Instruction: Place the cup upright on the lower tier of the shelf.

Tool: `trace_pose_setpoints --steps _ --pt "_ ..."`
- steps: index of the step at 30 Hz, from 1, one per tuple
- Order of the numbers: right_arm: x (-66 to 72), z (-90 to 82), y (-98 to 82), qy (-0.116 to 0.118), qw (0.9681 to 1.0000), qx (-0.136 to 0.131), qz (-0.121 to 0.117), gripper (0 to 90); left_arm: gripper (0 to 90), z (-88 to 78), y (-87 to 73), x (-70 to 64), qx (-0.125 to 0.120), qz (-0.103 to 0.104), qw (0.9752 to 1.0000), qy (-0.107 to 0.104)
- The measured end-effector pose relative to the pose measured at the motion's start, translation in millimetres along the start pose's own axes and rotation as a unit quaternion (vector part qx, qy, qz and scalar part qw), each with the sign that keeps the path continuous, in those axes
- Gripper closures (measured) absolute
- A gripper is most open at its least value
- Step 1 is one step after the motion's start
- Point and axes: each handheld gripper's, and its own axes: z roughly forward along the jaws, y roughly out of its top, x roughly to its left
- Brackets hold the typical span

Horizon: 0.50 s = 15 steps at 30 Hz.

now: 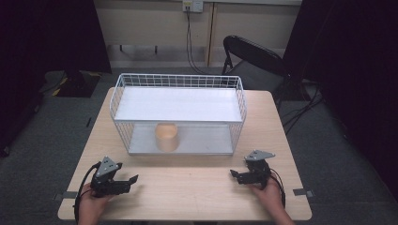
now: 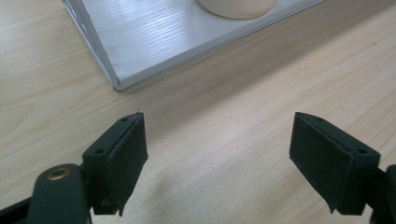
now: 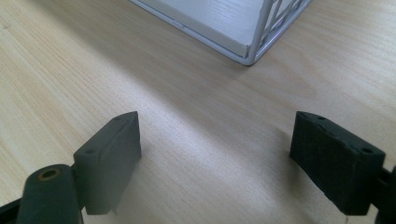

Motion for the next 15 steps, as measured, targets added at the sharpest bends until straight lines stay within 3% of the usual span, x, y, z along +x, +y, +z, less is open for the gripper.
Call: trace_pose_setpoints --steps 15 --pt "0.0 0.0 0.0 0.0 1.0 0.0 0.0 15.7 20.7 7.3 -9.6 -2.4 0.024 0.027 0.9993 0.002"
